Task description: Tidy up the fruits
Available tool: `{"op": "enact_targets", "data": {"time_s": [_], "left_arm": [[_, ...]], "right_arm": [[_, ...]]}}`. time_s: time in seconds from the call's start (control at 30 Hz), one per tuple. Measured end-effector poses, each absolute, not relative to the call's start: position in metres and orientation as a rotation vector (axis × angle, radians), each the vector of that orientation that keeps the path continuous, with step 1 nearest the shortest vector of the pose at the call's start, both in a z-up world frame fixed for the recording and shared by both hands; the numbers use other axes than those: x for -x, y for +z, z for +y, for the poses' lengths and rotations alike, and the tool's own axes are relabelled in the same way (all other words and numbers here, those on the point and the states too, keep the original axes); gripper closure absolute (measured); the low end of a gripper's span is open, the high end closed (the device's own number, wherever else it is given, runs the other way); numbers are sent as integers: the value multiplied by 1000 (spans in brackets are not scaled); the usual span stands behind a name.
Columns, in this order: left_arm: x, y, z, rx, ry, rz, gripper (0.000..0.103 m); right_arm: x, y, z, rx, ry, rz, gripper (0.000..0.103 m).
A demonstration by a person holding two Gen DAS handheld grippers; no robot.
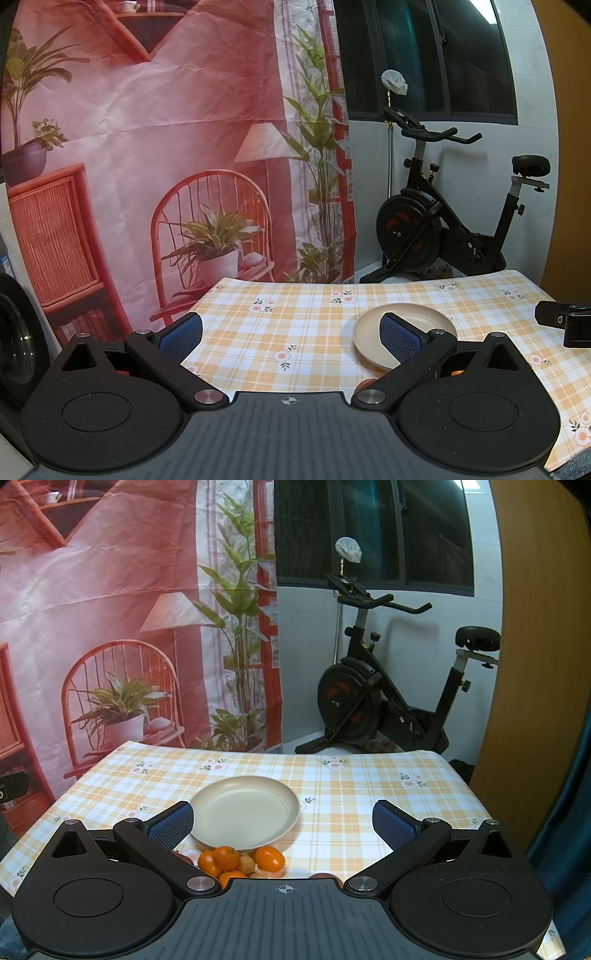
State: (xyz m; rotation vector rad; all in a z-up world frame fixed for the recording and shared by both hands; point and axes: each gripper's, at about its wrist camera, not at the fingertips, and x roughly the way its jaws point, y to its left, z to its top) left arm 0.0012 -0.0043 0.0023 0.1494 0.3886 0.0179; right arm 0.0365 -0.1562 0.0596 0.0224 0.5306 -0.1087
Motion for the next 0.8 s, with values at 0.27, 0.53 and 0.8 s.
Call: {"op": "enact_targets", "data": {"time_s": [0.27, 0.53, 0.8], "left_arm": [[-1, 2, -4, -149, 18, 389, 0], [-1, 2, -4, -149, 18, 389, 0], [-1, 2, -4, -149, 18, 389, 0]], "right_arm": [[-38, 60, -158, -23, -109, 532, 0], [-37, 60, -158, -25, -109, 532, 0], [-37, 60, -158, -26, -108, 533, 0]]}}
